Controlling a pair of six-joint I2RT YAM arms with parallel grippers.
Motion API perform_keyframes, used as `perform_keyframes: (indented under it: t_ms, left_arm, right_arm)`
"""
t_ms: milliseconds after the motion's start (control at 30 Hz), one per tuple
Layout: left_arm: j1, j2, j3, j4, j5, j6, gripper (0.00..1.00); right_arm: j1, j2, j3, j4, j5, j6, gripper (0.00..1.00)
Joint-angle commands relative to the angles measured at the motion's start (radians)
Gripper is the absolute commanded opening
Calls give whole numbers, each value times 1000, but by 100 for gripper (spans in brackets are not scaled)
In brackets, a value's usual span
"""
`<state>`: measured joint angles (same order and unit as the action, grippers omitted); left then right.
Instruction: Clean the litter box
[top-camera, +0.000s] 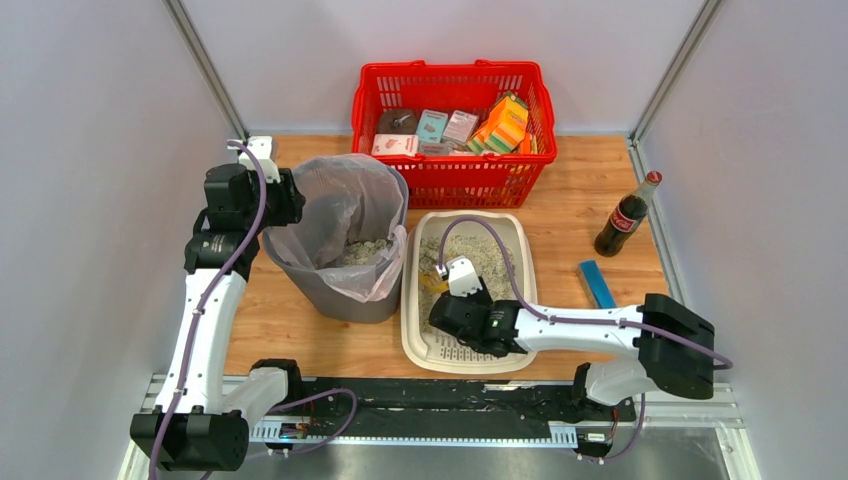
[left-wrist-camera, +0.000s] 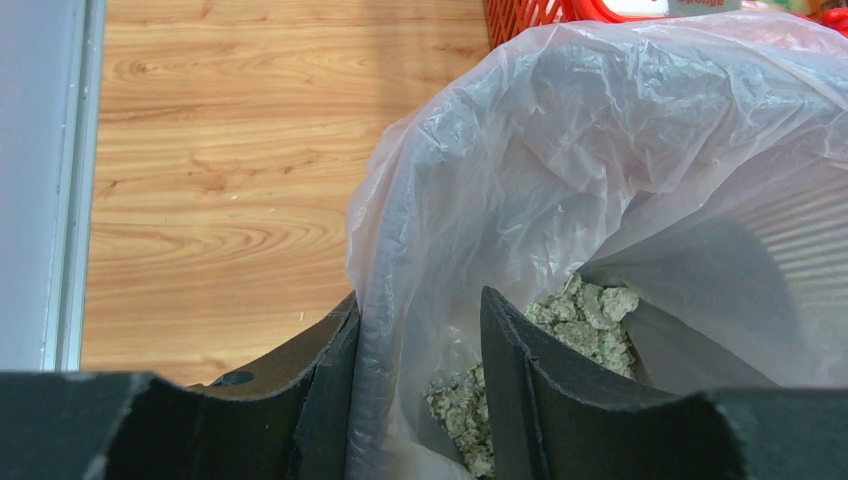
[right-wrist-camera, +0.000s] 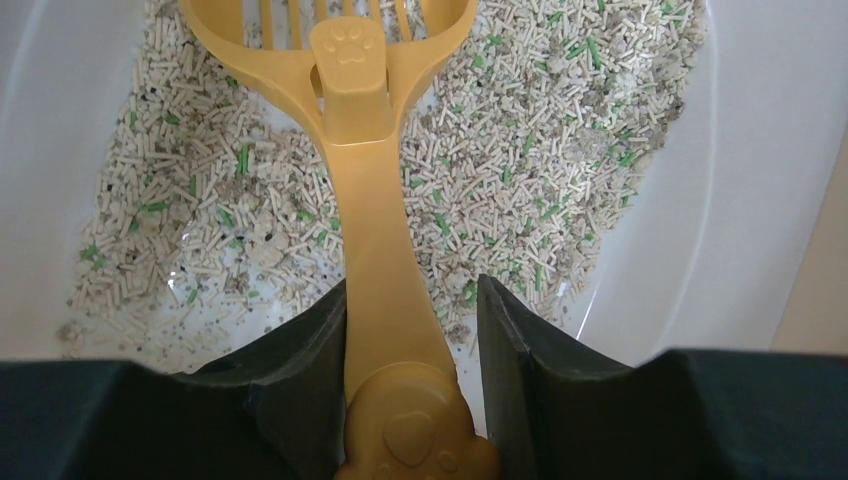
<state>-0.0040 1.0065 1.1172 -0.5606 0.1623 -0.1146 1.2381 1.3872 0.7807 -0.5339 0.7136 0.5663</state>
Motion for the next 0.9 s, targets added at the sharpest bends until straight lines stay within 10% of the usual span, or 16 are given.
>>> perform_keyframes:
  t_ms: [0,867]
  left_arm:
    - [-2,17,-14,-32,68,-14,29]
    - [-2,30,-14,-33,69,-13,29]
  right_arm:
    - [-9,21,-11,106,87,70,0]
    - [-6,-224,-382,598,210,-3,0]
